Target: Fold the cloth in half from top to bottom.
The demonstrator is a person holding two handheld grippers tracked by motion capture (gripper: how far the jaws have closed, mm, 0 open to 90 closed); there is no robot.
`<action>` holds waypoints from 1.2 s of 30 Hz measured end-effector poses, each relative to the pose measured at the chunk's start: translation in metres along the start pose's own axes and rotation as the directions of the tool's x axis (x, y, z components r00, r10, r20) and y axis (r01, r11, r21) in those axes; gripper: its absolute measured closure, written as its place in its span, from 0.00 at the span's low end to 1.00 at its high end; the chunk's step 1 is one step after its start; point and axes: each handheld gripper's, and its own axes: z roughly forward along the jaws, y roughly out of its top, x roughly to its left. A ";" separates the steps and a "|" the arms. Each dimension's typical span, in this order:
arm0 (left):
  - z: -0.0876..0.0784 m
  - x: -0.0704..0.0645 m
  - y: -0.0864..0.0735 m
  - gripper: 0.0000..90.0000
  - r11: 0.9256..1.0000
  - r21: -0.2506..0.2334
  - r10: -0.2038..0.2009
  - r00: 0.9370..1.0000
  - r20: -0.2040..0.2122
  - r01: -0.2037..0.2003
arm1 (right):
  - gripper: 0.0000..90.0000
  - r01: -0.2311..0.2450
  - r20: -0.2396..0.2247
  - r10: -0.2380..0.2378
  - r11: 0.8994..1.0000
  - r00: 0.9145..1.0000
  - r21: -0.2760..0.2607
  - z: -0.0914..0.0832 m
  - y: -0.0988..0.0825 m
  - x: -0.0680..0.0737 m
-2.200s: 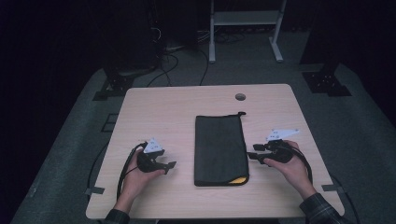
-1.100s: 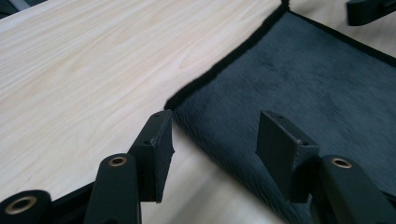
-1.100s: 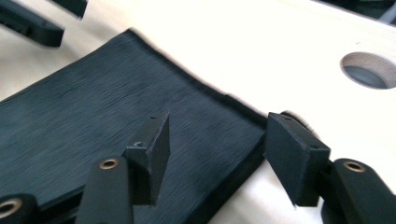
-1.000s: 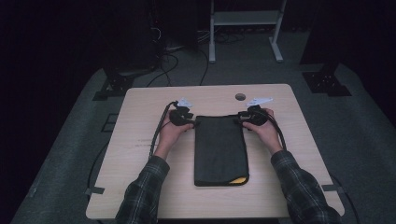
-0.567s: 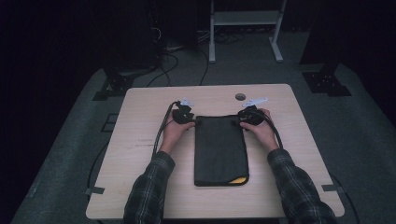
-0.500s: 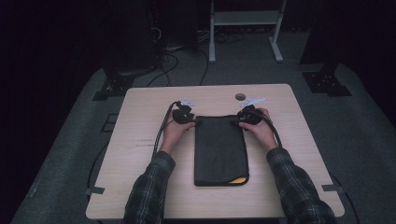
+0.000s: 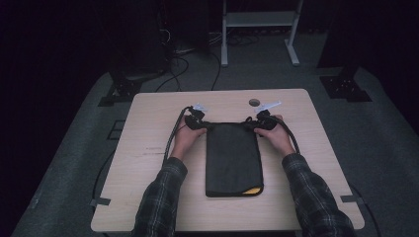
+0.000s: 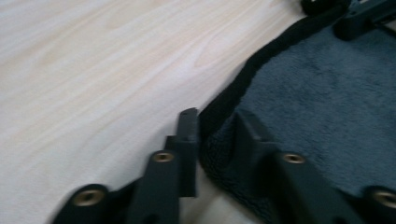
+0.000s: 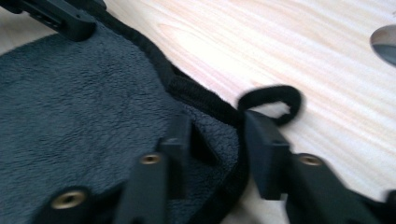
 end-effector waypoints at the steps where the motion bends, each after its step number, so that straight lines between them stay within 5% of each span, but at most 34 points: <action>1: 0.000 -0.001 0.000 0.89 1.000 0.002 -0.006 1.000 -0.002 0.006 | 0.83 -0.014 -0.020 0.014 1.000 1.000 0.007 -0.001 0.000 0.000; 5: -0.001 -0.004 0.000 0.92 1.000 0.003 -0.031 0.999 -0.005 0.031 | 0.89 -0.043 -0.021 0.043 0.999 0.999 0.011 -0.002 -0.001 0.003; 13: -0.019 -0.008 0.004 0.92 0.999 -0.045 -0.015 1.000 0.012 0.015 | 0.90 -0.027 -0.005 0.027 1.000 1.000 0.012 -0.012 0.007 0.009; 22: -0.051 -0.024 0.005 0.92 0.996 -0.089 -0.003 0.998 0.070 0.010 | 0.90 -0.027 -0.065 0.023 0.998 0.998 -0.057 -0.042 0.007 0.020; 27: -0.067 -0.036 -0.001 0.92 0.994 -0.108 0.027 0.994 0.107 -0.015 | 0.90 -0.015 -0.100 0.006 0.996 0.995 -0.087 -0.061 0.000 0.033; 36: -0.080 -0.055 -0.022 0.92 0.994 -0.109 0.024 0.991 0.134 -0.009 | 0.90 0.006 -0.122 -0.019 0.994 0.992 -0.105 -0.076 -0.018 0.053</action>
